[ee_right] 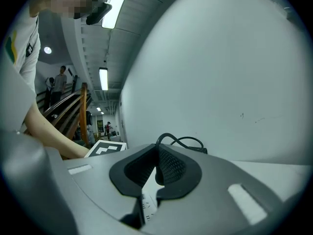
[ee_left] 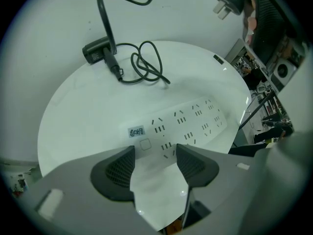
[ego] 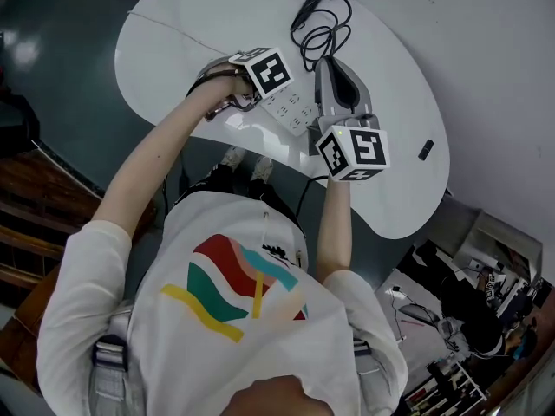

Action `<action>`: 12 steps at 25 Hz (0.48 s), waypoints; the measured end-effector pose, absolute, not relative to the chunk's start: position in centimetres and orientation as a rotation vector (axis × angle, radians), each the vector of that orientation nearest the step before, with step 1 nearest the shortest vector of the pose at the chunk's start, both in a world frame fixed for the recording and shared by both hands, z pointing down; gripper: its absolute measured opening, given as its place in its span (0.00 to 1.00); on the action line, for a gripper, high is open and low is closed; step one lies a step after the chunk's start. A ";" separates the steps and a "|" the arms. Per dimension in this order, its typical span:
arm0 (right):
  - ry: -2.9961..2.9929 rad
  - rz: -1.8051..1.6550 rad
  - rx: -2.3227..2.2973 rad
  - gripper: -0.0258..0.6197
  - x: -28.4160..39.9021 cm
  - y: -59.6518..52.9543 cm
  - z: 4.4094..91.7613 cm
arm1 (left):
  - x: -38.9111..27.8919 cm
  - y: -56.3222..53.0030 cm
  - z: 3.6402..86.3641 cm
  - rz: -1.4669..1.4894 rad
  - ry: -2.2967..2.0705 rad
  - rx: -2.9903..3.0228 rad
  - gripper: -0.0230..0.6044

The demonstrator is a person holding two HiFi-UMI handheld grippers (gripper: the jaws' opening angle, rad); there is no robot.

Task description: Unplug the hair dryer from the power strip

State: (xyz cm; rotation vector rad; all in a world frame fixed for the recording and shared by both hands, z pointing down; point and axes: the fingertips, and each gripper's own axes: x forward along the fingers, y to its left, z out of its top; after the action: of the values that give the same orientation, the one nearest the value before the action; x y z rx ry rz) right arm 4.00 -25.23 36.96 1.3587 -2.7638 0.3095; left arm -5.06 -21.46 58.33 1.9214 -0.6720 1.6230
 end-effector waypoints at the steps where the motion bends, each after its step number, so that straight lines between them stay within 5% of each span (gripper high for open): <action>1: -2.762 0.314 1.357 0.09 3.9 -25.2 37.0 | -5.0 -21.5 58.3 1.622 -0.672 1.923 0.45; 12: -2.719 0.394 1.431 0.09 5.6 -25.2 37.3 | -5.0 -21.5 58.3 1.623 -0.670 1.926 0.45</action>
State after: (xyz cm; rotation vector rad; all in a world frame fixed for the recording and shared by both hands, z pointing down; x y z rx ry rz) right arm 5.62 -25.16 37.25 1.4314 -2.7192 0.3944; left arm -5.01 -21.48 58.28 1.9260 -0.6696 1.6228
